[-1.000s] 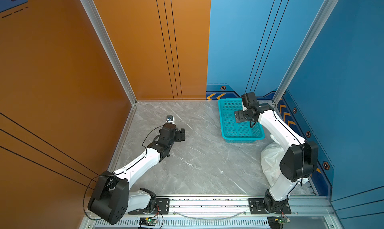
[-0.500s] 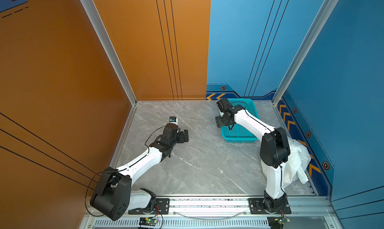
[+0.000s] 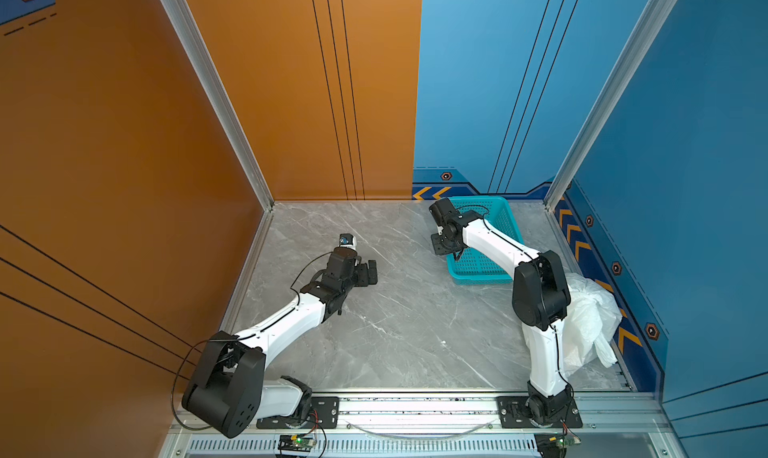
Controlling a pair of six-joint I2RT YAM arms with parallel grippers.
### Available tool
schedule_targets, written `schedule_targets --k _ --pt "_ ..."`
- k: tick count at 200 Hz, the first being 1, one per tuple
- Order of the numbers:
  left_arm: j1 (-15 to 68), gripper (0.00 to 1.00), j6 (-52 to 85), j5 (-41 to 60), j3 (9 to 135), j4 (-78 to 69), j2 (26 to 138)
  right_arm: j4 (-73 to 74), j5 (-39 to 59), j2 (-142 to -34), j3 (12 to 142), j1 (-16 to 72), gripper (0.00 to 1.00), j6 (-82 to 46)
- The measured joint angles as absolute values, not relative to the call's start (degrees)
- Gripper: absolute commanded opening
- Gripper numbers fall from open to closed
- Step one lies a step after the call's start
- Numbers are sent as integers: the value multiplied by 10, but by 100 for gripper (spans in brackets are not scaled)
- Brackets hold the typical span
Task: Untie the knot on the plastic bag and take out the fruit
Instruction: 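Drag the teal basket with the right gripper farther from the robot, release it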
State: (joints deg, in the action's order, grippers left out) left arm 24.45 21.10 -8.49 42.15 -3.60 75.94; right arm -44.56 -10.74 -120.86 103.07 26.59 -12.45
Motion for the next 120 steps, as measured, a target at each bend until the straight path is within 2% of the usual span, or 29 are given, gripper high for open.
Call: schedule_targets --k 35,120 --pt "244 98 211 -85 422 -36 760 -440 -110 -1209 1031 242 10 -110" --pt "244 98 211 -85 442 -32 774 -439 -123 -1235 1062 128 8 -64"
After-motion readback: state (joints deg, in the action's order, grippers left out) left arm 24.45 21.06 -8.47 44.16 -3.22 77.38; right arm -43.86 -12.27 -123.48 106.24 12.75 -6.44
